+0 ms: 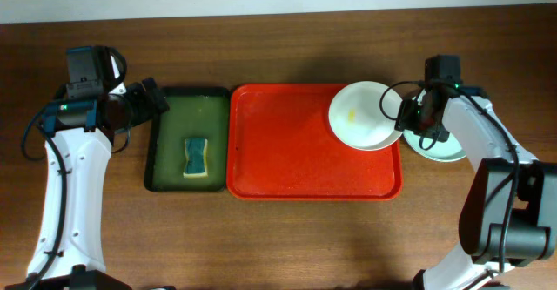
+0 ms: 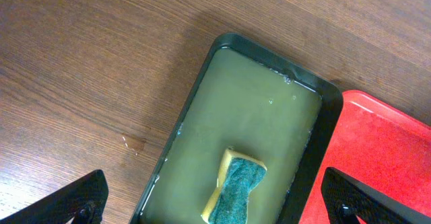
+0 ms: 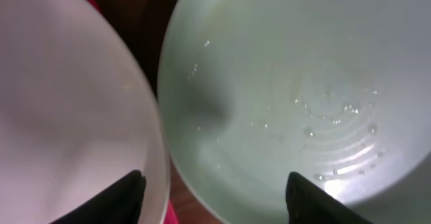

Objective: Clean dirty plates on tray and stack at the side
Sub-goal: 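Grasp the white plate rim with the right gripper and drag it left, then reach the left gripper into the black tray, grasp and lift the sponge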

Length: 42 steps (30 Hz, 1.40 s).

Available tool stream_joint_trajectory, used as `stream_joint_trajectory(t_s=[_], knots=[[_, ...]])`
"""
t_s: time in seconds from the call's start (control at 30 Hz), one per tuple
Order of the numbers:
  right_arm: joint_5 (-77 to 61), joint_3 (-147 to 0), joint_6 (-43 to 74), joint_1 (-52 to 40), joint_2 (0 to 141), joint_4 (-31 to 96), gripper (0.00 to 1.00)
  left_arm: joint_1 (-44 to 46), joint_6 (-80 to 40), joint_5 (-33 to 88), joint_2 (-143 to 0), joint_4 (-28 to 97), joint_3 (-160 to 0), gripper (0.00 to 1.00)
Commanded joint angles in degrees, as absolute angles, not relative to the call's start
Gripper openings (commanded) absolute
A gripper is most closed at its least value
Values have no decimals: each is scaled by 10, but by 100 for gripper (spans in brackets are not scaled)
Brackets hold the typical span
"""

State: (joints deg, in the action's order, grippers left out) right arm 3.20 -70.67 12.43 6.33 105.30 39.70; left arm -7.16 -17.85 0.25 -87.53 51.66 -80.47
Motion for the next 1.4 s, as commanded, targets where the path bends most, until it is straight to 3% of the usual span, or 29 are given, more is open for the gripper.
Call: stream_joint_trajectory(t_s=[0.0, 0.1, 0.2, 0.27, 0.4, 0.47, 0.7, 0.87, 0.97, 1.23, 1.37], knots=[[30, -688, 123, 63, 1055, 375, 55, -73, -184, 7, -877, 517, -806, 99], [-19, -687, 123, 63, 1055, 351, 47, -73, -184, 7, -877, 517, -806, 100], [-22, -686, 123, 63, 1055, 349, 18, -73, -184, 7, -877, 517, -806, 99], [-22, -679, 124, 63, 1055, 346, 13, -73, -184, 7, -877, 517, -806, 99], [-22, -663, 124, 63, 1055, 335, 14, -73, -184, 7, -877, 517, -806, 99], [-29, -662, 125, 63, 1055, 331, 4, -73, -184, 7, -877, 517, -806, 99], [-189, -661, 217, 24, 1055, 377, 4, -73, -184, 7, -877, 517, -806, 100], [-183, -625, 217, -101, 1055, 342, 4, -73, -184, 7, -877, 517, -806, 99], [-109, -620, 213, -178, 1054, 329, 4, -73, -184, 7, -877, 517, -806, 100], [-97, -625, 213, -190, 1054, 326, 4, -73, -184, 7, -877, 517, -806, 99], [-79, -625, 157, -182, 1054, 257, 4, -73, -184, 7, -877, 517, -806, 99]])
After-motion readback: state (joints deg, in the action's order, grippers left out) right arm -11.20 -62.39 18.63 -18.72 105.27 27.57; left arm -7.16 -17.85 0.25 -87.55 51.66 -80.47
